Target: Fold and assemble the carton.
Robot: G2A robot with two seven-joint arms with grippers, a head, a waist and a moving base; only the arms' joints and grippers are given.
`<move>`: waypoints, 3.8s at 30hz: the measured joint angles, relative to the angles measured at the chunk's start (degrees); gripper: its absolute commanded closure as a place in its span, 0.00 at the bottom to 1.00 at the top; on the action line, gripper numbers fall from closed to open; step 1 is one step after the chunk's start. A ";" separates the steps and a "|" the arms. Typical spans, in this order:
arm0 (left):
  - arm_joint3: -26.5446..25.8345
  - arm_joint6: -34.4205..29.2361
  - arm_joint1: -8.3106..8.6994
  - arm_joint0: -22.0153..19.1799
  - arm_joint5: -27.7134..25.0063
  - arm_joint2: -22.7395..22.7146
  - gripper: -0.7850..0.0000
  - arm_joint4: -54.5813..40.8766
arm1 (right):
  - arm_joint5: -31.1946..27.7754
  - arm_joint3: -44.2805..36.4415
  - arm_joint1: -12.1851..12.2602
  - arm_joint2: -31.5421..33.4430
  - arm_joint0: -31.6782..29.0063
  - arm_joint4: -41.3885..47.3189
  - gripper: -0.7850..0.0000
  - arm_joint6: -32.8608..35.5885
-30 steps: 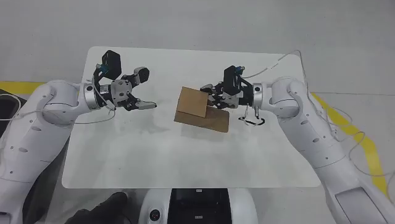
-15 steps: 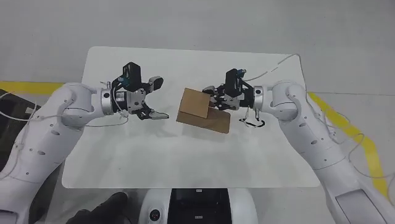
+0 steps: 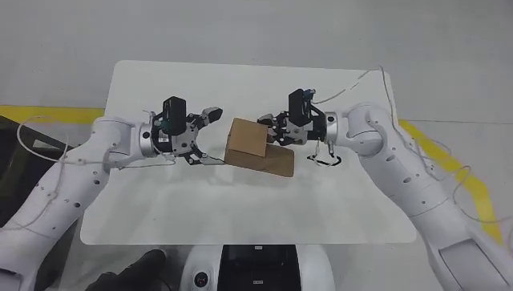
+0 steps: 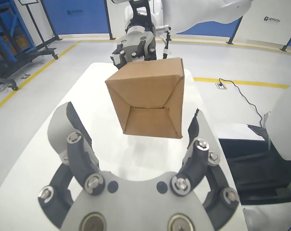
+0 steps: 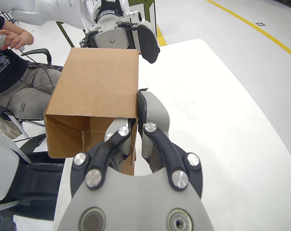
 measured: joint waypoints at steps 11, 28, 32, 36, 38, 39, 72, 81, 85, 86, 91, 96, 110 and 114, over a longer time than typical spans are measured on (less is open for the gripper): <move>5.25 8.18 1.71 -2.96 0.00 5.73 0.00 6.85 | 0.00 -1.35 2.10 -3.28 3.07 2.89 1.00 -0.12; 3.46 2.48 1.50 -2.05 1.17 5.38 0.00 5.49 | 0.68 -2.73 2.63 -2.14 2.71 -17.41 1.00 -13.29; 2.47 0.00 1.23 -1.83 0.28 5.16 0.00 4.32 | 0.61 -2.31 2.12 -2.79 2.68 -19.43 1.00 -15.52; 1.80 -1.73 0.75 -2.07 -0.01 5.44 0.00 2.97 | 0.88 -1.81 1.52 -3.67 3.03 -20.81 1.00 -16.82; 1.40 -3.04 0.46 -2.32 -0.01 6.04 0.00 2.22 | 1.11 -1.53 1.24 -3.99 3.13 -21.55 1.00 -17.44; 1.25 -3.66 0.35 -2.47 -0.01 6.35 0.00 1.94 | 1.19 -1.38 1.14 -4.09 3.17 -21.84 1.00 -17.67; 3.49 -8.37 -0.79 -6.74 0.00 11.12 0.12 -3.25 | 0.54 -1.75 -0.33 -3.60 2.05 -25.38 1.00 -19.25; 3.67 -8.03 -0.60 -6.80 0.00 11.69 0.37 -3.47 | 0.59 -1.53 -0.73 -3.42 2.22 -25.55 1.00 -18.94; 3.80 -7.91 -0.52 -6.97 0.00 11.89 0.38 -3.69 | 0.62 -1.51 -0.87 -3.33 2.23 -25.68 1.00 -18.71; 3.85 -7.88 -0.49 -7.01 0.00 11.94 0.38 -3.80 | 0.62 -1.51 -0.91 -3.30 2.22 -25.72 1.00 -18.67; 3.96 -7.78 -0.39 -7.14 0.00 12.12 0.46 -4.07 | 0.59 -1.40 -1.06 -3.14 2.17 -25.66 0.55 -18.41; 4.16 -7.75 -0.26 -7.27 0.00 12.41 0.50 -4.51 | 0.63 -1.34 -1.20 -2.86 2.16 -25.58 0.30 -18.25; 6.87 -5.44 0.55 -7.27 0.00 12.93 0.51 -5.58 | 1.36 -1.59 0.44 4.19 -1.21 -24.52 0.00 -19.66; 7.69 -4.03 0.89 -7.33 0.00 12.72 0.51 -5.99 | 0.15 -3.63 1.57 7.79 -4.50 -23.75 0.23 -20.96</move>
